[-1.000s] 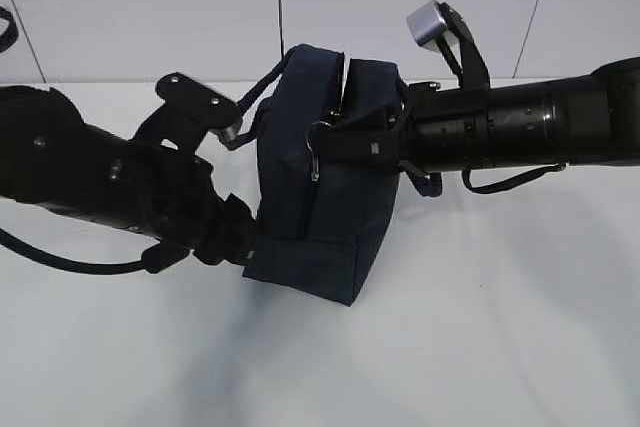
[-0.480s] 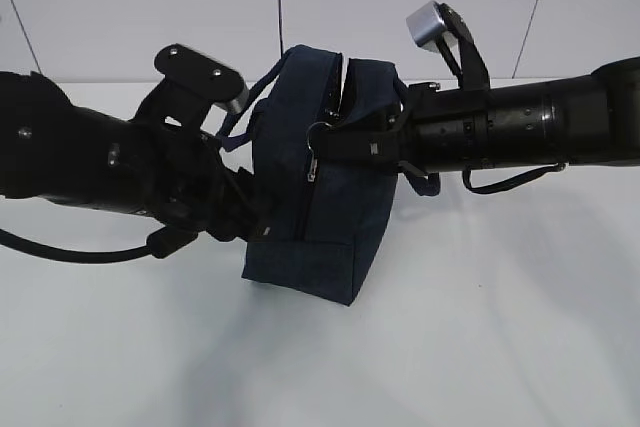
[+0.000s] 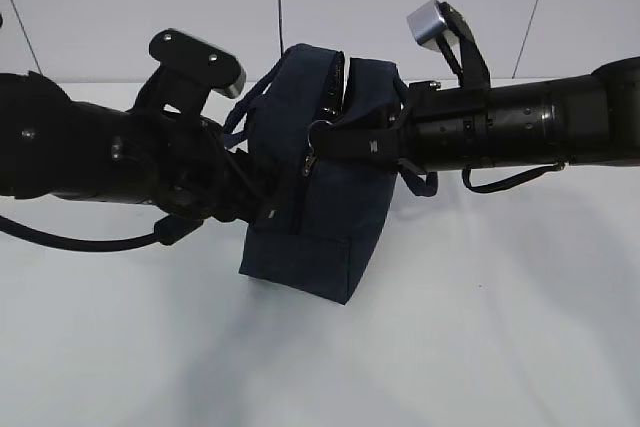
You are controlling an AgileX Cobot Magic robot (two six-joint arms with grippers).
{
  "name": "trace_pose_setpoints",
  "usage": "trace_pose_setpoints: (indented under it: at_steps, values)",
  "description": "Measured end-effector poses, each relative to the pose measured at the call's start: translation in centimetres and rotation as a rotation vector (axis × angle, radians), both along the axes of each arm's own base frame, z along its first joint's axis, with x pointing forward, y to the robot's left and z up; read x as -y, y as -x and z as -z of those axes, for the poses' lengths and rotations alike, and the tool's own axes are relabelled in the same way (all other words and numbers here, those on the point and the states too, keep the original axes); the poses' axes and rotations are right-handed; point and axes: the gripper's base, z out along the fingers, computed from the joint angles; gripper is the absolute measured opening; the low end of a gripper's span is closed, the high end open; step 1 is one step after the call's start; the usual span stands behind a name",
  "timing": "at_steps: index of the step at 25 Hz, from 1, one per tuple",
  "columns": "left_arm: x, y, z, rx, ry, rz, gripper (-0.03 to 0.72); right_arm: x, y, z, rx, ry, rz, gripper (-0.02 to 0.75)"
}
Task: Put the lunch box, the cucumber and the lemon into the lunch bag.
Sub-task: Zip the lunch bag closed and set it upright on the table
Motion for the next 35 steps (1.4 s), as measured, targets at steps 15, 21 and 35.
trace_pose_setpoints:
  at_steps: [15, 21, 35]
  values:
    - [0.2, -0.4, 1.1, -0.016, 0.013, -0.037, -0.005, 0.0, 0.0, 0.0, 0.000, 0.002, 0.002, 0.007]
    - [0.2, -0.4, 1.1, -0.028, 0.010, -0.034, -0.005, -0.1, -0.3, -1.2, 0.032, -0.016, -0.002, 0.007]
    - [0.2, 0.0, 1.4, -0.090, 0.014, -0.042, -0.006, -0.3, -2.4, -4.0, 0.107, -0.007, 0.065, 0.007]
